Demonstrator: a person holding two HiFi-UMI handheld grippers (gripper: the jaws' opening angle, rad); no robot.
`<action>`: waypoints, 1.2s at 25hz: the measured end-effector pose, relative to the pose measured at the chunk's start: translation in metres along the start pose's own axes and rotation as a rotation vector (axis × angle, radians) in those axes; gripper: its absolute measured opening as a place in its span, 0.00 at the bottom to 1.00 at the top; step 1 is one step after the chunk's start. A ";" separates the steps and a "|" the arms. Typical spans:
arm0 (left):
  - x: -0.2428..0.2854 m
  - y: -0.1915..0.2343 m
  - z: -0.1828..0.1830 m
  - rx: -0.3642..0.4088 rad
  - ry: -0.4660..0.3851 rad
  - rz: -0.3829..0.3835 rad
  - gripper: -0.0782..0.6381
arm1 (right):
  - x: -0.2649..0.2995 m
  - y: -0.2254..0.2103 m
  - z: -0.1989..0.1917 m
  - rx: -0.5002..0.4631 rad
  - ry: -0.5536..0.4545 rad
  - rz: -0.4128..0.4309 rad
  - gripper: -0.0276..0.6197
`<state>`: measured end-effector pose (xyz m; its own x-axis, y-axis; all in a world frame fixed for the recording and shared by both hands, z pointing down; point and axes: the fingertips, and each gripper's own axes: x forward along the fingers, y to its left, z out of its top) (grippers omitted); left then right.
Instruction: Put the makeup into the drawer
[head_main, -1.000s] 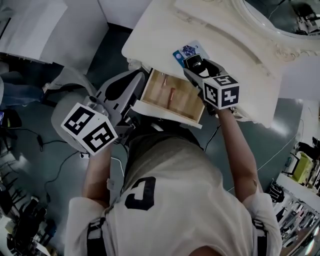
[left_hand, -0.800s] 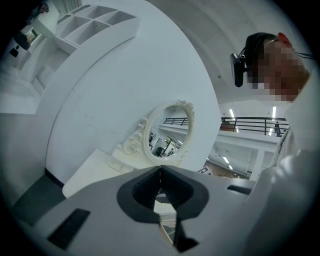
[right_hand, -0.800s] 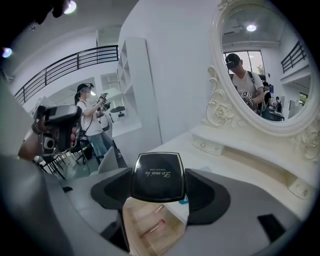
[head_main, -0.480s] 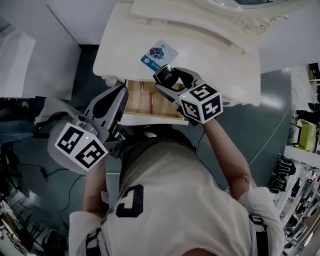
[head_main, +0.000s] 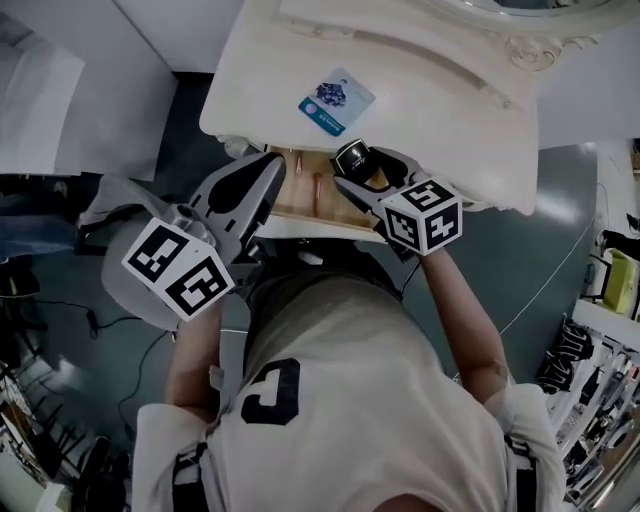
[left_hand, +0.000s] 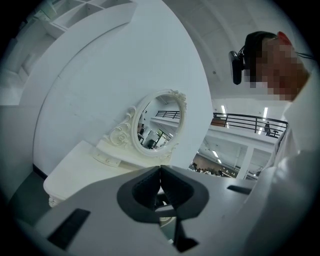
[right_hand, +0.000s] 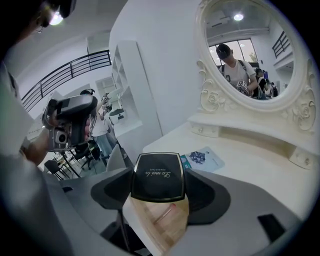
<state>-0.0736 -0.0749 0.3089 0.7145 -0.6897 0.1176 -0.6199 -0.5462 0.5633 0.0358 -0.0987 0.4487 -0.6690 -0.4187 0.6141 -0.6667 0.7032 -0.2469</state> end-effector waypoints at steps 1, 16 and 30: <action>0.000 0.002 0.000 -0.003 -0.001 0.002 0.19 | 0.003 0.000 -0.004 0.002 0.009 0.003 0.56; -0.002 0.017 -0.011 -0.039 0.024 0.029 0.19 | 0.037 -0.013 -0.048 0.066 0.092 0.010 0.56; 0.017 0.018 -0.023 -0.052 0.094 0.014 0.19 | 0.072 -0.046 -0.117 0.168 0.205 -0.022 0.56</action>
<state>-0.0653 -0.0856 0.3402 0.7344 -0.6484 0.2006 -0.6145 -0.5096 0.6023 0.0564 -0.0942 0.5921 -0.5848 -0.2951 0.7556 -0.7366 0.5833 -0.3423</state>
